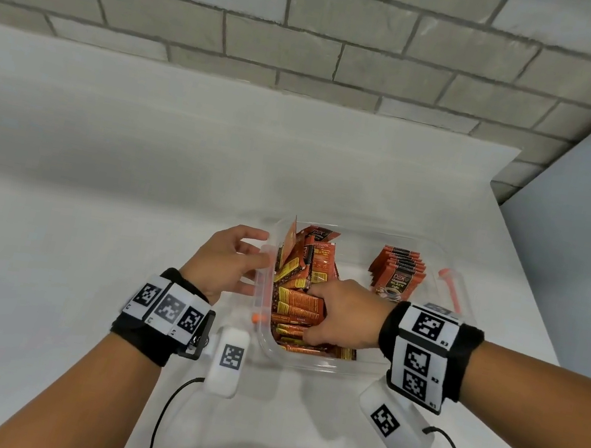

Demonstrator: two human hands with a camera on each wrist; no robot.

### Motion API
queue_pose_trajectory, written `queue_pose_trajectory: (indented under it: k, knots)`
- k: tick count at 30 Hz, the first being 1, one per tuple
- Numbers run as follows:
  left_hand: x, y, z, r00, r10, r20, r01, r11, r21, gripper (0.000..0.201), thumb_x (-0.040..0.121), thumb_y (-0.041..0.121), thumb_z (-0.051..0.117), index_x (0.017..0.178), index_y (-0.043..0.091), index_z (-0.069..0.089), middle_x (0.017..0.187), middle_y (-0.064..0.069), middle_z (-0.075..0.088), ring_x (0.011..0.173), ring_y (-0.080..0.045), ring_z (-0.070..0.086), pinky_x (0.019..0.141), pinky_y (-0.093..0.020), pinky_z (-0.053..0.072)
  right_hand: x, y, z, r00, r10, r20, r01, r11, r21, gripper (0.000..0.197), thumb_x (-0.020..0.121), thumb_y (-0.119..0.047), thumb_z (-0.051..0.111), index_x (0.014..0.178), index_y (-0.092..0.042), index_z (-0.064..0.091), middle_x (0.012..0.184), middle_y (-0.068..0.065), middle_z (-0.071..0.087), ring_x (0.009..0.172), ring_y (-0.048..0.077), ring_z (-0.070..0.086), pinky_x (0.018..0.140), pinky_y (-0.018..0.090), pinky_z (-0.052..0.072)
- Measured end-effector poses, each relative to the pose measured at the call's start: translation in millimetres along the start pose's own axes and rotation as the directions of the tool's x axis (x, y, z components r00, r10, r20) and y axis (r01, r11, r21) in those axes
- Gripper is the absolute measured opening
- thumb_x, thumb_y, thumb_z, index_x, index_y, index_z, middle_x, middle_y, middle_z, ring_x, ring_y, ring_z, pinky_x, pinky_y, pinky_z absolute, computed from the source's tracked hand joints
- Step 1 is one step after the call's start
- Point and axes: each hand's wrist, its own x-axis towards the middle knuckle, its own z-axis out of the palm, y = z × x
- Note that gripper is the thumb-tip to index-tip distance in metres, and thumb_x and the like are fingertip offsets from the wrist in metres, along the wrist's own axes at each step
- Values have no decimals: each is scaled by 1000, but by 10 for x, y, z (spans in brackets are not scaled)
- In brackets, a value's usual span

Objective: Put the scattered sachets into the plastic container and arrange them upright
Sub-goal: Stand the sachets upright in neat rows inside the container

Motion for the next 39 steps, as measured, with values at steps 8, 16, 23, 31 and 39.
queue_pose_trajectory:
  k: [8, 16, 23, 31, 39]
  knots:
    - [1, -16, -2, 1000, -5, 3, 5, 1000, -1, 34, 88, 4, 65, 119, 14, 57, 90, -7, 56, 66, -18, 64, 52, -26, 53, 10, 1, 94, 999, 3, -44, -4, 999, -36, 31, 87, -33, 63, 106, -11, 51, 94, 8, 60, 83, 22, 58, 67, 29, 49]
    - [6, -29, 13, 1000, 7, -12, -7, 1000, 0, 31, 88, 5, 65, 117, 13, 58, 89, -6, 57, 66, -18, 64, 53, -28, 54, 58, 46, 97, 998, -38, -45, 33, 994, -107, 42, 81, -30, 72, 113, -10, 53, 94, 5, 59, 80, 19, 56, 59, 23, 44]
    - [-11, -27, 0, 1000, 3, -5, -3, 1000, -4, 31, 87, 5, 66, 117, 14, 59, 87, -5, 58, 67, -19, 65, 54, -29, 54, 54, 114, 169, 987, -101, -122, 96, 994, -48, 31, 79, -21, 70, 109, -14, 64, 103, 2, 66, 93, 20, 61, 82, 33, 52]
    - [-8, -18, 5, 1000, -5, 0, 5, 1000, -10, 30, 88, 6, 66, 117, 13, 59, 87, -5, 59, 65, -16, 65, 52, -26, 53, -11, 150, 141, 989, -127, -82, 131, 990, 42, 51, 83, -20, 68, 132, -19, 51, 130, -3, 55, 117, 14, 51, 92, 14, 36]
    - [-19, -18, 17, 1000, 1, 0, -1, 1000, -12, 29, 89, 7, 65, 117, 13, 59, 90, -7, 60, 67, -17, 65, 50, -25, 52, 171, 9, 233, 991, -86, -99, 75, 992, -104, 30, 79, -32, 70, 101, -15, 58, 93, 3, 64, 85, 21, 59, 77, 35, 52]
